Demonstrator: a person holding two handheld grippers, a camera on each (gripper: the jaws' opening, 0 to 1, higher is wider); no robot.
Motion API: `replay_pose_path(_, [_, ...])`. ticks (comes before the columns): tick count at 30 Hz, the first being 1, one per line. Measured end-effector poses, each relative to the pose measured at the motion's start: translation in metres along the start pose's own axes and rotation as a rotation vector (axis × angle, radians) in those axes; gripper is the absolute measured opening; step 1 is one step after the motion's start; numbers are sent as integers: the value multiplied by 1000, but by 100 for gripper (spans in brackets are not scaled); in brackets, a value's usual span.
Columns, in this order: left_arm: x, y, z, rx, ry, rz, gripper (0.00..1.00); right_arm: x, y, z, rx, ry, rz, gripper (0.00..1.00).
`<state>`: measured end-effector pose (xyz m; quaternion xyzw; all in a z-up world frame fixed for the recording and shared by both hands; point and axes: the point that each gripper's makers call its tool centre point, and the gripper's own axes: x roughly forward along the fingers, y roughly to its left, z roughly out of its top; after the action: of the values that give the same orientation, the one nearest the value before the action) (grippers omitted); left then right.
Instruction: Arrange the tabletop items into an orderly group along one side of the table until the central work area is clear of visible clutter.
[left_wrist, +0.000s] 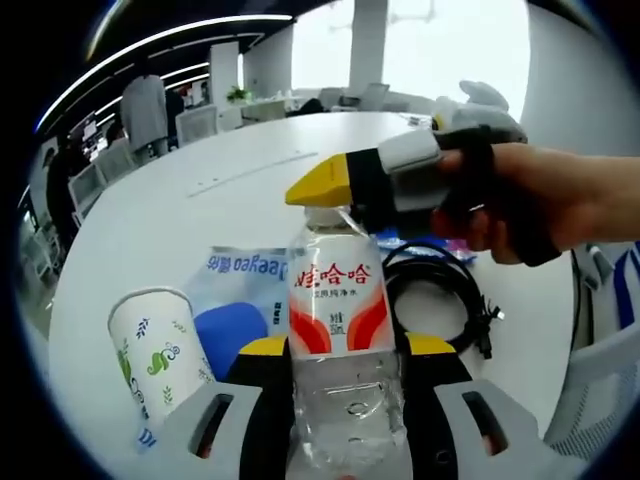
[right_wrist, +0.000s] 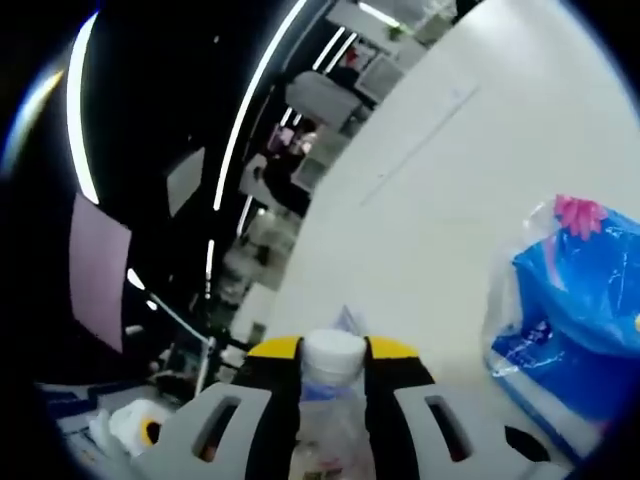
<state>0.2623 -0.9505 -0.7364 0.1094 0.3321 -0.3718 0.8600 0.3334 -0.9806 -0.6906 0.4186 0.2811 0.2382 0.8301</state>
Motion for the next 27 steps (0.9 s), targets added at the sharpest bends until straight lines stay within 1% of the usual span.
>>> replay_pose_path(4, [-7,1,-1,-2,-7,9,39,-2,17,-1,-80,-12,33,20])
replay_pose_path(7, [-14,3,-2,-14,-16,19,39,-6,38,-3,-184,-22,69,19])
replay_pose_path(12, [-23,4,-5,-29,-26,34,38,-13,63,-8,-312,-44,101,19])
replay_pose_path(16, [-30,3,-8,-50,-40,40,38,-18,82,-16,-434,-44,117,19])
replay_pose_path(19, [-35,1,-10,-58,-47,44,38,-22,95,-23,-509,-42,130,19])
replay_pose_path(23, [-44,0,-13,-68,-61,54,37,-28,119,-36,-641,-44,176,19])
replay_pose_path(27, [-53,1,-8,-62,-86,61,37,-33,136,-40,-688,-58,182,18])
